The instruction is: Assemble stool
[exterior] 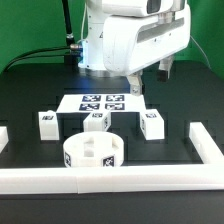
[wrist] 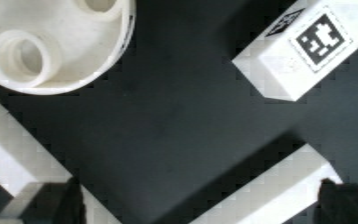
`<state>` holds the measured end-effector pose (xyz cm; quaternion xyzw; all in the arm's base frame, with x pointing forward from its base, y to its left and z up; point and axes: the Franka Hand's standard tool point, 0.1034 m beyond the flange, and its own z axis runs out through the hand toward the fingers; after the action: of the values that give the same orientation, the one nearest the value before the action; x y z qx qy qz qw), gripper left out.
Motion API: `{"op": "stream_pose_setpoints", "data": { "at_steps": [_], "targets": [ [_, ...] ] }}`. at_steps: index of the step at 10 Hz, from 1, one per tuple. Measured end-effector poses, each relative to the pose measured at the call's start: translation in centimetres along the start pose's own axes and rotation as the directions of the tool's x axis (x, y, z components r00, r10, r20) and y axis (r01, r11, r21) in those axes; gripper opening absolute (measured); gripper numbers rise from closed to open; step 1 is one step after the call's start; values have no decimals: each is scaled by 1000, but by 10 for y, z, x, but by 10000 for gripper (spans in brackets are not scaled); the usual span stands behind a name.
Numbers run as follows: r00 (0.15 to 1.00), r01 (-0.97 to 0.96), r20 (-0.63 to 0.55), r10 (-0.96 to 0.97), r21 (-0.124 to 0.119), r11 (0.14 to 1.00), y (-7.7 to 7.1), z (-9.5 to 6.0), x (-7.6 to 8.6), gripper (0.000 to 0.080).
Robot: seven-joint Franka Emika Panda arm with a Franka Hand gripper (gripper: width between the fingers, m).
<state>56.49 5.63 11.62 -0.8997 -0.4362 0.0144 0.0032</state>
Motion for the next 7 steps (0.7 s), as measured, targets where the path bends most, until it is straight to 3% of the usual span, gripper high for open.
{"op": "stream_pose_setpoints", "data": {
  "at_steps": [7],
  "targets": [
    [1000, 0, 0, 0, 0, 1000, 0, 0, 0, 650]
  ]
}}
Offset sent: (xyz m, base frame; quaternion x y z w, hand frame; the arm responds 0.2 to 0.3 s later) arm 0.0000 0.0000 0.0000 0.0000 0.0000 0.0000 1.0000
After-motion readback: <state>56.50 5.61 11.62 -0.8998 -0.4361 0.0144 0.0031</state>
